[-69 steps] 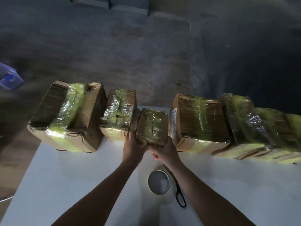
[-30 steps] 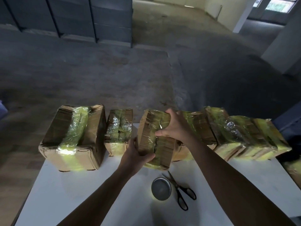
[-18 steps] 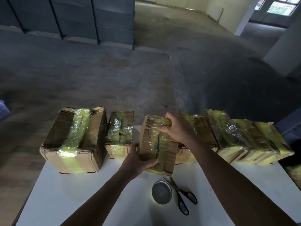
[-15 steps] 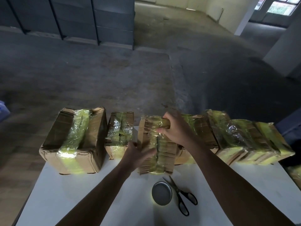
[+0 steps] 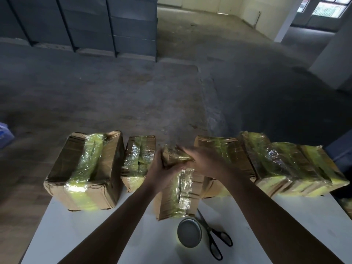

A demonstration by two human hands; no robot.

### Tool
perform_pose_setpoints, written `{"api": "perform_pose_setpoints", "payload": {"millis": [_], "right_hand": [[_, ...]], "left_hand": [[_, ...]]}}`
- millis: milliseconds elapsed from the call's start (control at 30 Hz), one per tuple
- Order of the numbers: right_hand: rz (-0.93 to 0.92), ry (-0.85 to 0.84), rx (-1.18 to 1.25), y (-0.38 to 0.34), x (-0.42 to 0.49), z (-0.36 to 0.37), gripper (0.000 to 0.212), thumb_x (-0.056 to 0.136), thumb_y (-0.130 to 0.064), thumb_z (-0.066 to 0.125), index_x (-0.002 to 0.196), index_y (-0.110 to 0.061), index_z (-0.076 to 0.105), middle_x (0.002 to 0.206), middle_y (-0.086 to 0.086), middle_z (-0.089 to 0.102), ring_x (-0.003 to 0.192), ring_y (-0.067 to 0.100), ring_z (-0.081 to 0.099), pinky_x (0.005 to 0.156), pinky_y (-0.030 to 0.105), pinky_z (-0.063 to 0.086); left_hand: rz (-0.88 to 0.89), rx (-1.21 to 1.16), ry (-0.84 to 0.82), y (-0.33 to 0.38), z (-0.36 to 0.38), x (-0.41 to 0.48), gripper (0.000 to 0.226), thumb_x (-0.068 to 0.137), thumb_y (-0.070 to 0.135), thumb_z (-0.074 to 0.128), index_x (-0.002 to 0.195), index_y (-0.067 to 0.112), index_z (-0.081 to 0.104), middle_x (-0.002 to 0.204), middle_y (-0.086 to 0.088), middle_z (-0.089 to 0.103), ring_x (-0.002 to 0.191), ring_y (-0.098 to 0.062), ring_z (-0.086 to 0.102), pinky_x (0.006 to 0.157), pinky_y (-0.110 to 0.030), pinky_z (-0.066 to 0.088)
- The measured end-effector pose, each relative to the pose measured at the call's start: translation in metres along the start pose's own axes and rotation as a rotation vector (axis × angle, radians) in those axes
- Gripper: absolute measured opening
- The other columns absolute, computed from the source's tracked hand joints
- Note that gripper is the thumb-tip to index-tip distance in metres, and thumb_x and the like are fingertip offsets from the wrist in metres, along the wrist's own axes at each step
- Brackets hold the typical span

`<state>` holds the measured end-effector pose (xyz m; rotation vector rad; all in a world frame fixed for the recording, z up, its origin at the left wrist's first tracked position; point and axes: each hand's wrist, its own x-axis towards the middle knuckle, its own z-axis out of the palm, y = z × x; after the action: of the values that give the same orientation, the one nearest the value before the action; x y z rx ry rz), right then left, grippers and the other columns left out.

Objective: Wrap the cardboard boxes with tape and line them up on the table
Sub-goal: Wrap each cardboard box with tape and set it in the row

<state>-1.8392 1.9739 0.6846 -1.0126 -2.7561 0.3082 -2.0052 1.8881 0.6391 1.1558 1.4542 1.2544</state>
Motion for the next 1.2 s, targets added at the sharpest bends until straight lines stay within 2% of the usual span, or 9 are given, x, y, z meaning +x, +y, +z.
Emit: {"api": "perform_pose_setpoints", "payload": {"millis": [100,167,267,367,567,767,867,1067,1200], "right_hand": [[-0.031,-0.016,-0.031,-0.001,-0.002,-0.005,0.069,0.09,-0.047,0.059,0.149,-0.026,0.031,0.132,0.003,0.06,0.109,0.021,0.062,0.079,0.023,0.038],[-0.066,0.074,-0.028,-0.005,-0.004,-0.01,0.066,0.088,-0.04,0.065,0.147,-0.024,0.038,0.131,0.001,0.061,0.107,0.02,0.063,0.079,0.021,0.037],[-0.083,0.23,-0.059,-0.011,-0.009,-0.01,0.066,0.078,-0.031,0.078,0.138,-0.018,0.053,0.124,0.003,0.066,0.1,0.024,0.068,0.077,0.021,0.043],[-0.1,0.267,-0.101,-0.016,-0.01,-0.009,0.067,0.073,-0.032,0.081,0.133,-0.013,0.058,0.122,0.004,0.068,0.093,0.027,0.07,0.076,0.031,0.054],[-0.13,0.403,-0.242,-0.013,-0.008,0.002,0.072,0.059,-0.031,0.09,0.119,0.0,0.065,0.101,0.008,0.073,0.073,0.025,0.069,0.062,0.027,0.053],[0.061,0.187,0.133,-0.005,-0.008,0.0,0.085,0.081,-0.042,0.075,0.149,-0.012,0.033,0.142,0.008,0.051,0.127,0.018,0.048,0.099,0.021,0.032],[0.17,0.102,0.392,-0.003,-0.007,-0.005,0.093,0.082,-0.041,0.073,0.154,-0.032,0.015,0.154,-0.008,0.031,0.131,-0.002,0.026,0.104,0.023,0.029],[0.25,-0.01,0.467,-0.006,-0.003,-0.004,0.073,0.09,-0.027,0.067,0.151,-0.022,0.028,0.141,0.007,0.05,0.105,-0.005,0.055,0.073,-0.005,0.032],[0.196,0.068,0.506,-0.012,-0.002,-0.001,0.076,0.092,-0.025,0.064,0.154,-0.021,0.02,0.144,0.003,0.047,0.116,-0.004,0.042,0.088,-0.003,0.035]], "left_hand": [[0.052,0.075,0.011,-0.001,-0.001,0.0,0.061,0.079,0.026,0.079,0.129,0.025,0.045,0.112,0.009,0.064,0.101,-0.007,0.064,0.074,-0.01,0.048],[0.111,0.081,-0.007,0.002,-0.001,-0.002,0.074,0.078,0.035,0.078,0.139,0.029,0.036,0.124,0.001,0.061,0.114,-0.015,0.061,0.089,-0.029,0.053],[0.169,0.267,0.05,0.015,-0.006,-0.007,0.12,0.066,0.069,0.072,0.153,0.035,-0.002,0.155,-0.008,0.024,0.133,-0.017,0.038,0.102,-0.039,0.043],[0.34,0.652,0.0,0.024,-0.015,-0.003,0.11,0.071,0.075,0.059,0.153,0.036,-0.002,0.163,0.0,-0.004,0.135,-0.018,0.032,0.098,-0.035,0.042],[0.286,0.588,0.032,0.024,-0.014,0.005,0.102,0.071,0.04,0.082,0.15,0.005,0.027,0.156,-0.006,0.03,0.139,-0.017,0.036,0.106,-0.021,0.028],[0.23,0.502,0.087,0.023,-0.02,0.012,0.094,0.067,0.02,0.087,0.146,0.008,0.037,0.136,-0.007,0.052,0.117,-0.009,0.047,0.089,-0.01,0.032],[0.187,0.357,0.059,0.022,-0.024,0.014,0.089,0.075,0.004,0.079,0.149,0.006,0.03,0.138,-0.01,0.046,0.122,-0.017,0.047,0.098,-0.027,0.044],[0.167,0.209,-0.006,0.019,-0.025,0.012,0.085,0.082,-0.009,0.068,0.152,0.006,0.022,0.133,0.002,0.048,0.101,-0.007,0.06,0.073,-0.012,0.048],[0.117,0.127,0.053,0.015,-0.025,0.017,0.083,0.082,-0.007,0.069,0.151,0.007,0.026,0.125,-0.005,0.059,0.085,0.003,0.061,0.069,-0.009,0.046]]}}
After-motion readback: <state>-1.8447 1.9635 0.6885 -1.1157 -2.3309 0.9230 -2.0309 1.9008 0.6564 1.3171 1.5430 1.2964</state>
